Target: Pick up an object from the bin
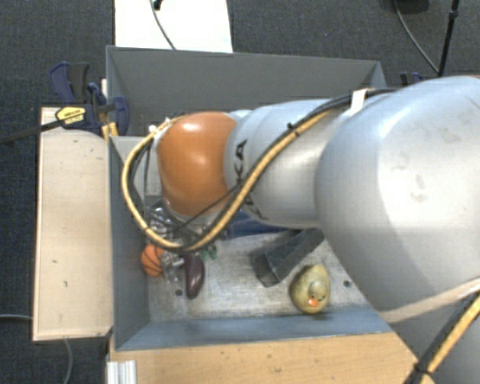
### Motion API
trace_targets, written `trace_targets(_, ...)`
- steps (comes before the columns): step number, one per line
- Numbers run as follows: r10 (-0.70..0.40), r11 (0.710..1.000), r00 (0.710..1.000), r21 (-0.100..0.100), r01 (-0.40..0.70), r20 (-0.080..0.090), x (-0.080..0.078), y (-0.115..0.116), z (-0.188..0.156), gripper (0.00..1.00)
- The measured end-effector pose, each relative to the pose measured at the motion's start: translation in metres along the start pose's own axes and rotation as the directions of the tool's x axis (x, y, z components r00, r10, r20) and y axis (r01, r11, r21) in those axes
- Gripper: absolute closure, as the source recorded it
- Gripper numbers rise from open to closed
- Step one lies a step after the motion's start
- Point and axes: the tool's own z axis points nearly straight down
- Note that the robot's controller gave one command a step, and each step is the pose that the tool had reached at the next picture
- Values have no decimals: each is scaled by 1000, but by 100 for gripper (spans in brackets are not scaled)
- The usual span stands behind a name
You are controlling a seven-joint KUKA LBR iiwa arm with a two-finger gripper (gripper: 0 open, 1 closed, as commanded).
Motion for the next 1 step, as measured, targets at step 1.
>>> trace_targets(1,2,1000,1000,0,-2,0,0,0,0,100)
